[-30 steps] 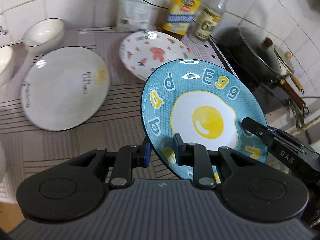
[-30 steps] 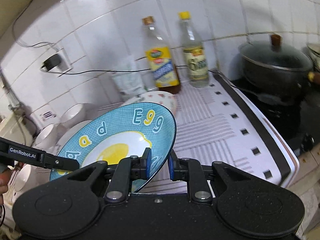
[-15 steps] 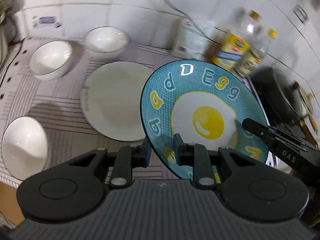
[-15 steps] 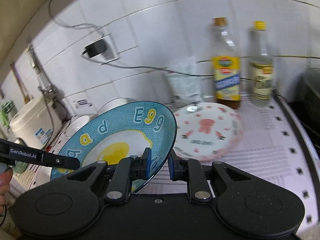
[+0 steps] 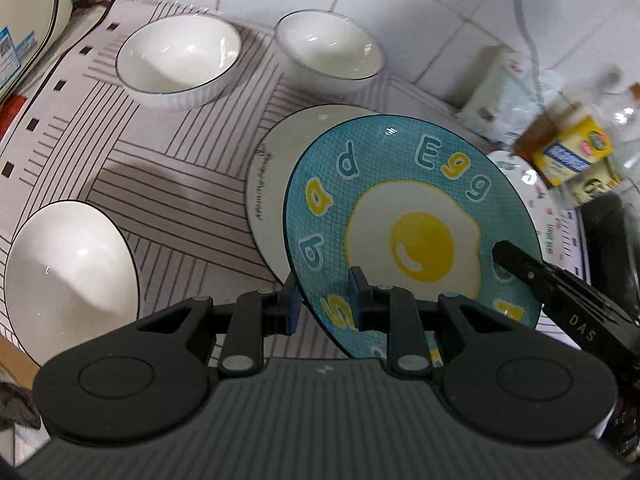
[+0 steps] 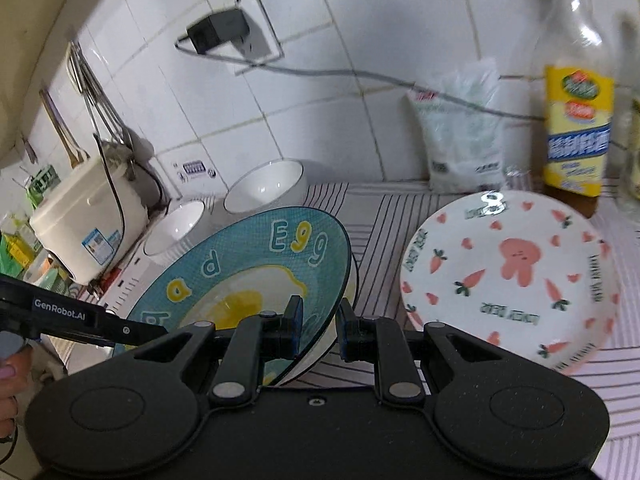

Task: Organize plates and bowls
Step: 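Carry the blue egg plate with both grippers over the white plate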

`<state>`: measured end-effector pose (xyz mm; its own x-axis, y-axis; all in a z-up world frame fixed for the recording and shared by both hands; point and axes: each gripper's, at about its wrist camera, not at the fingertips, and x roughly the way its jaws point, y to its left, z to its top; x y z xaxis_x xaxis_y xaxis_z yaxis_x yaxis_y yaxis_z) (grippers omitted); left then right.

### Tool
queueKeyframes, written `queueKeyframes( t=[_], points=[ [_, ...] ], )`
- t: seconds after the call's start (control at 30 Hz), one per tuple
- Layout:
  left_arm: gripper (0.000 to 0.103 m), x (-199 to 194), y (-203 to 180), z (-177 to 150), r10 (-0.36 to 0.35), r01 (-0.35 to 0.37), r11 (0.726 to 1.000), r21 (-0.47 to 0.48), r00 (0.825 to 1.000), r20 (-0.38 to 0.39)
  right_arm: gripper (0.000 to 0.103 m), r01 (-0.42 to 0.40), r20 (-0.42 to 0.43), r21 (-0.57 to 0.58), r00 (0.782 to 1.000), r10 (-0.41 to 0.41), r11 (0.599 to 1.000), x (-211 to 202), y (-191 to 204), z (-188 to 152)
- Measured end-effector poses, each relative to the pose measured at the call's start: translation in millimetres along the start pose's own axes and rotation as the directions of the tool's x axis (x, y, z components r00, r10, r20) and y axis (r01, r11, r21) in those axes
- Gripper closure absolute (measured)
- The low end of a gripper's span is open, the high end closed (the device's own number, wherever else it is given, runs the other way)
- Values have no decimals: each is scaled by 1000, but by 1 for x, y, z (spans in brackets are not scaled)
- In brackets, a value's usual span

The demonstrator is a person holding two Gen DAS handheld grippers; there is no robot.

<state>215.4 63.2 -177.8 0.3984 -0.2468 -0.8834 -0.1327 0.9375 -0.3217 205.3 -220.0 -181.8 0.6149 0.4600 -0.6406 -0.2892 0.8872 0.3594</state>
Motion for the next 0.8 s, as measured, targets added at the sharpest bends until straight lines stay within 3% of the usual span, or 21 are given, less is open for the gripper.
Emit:
queueKeyframes(
  t=[0.4,0.8],
  points=[
    [78,34,12,25,74,-76,997,-16,993,-93,81,-5,-77,-2,997,5,1000,50,2,1],
    [77,48,11,29,136,-136,991,3,982,-129,81,43,-87,-99,995,-52,994,61,13,0]
  ],
)
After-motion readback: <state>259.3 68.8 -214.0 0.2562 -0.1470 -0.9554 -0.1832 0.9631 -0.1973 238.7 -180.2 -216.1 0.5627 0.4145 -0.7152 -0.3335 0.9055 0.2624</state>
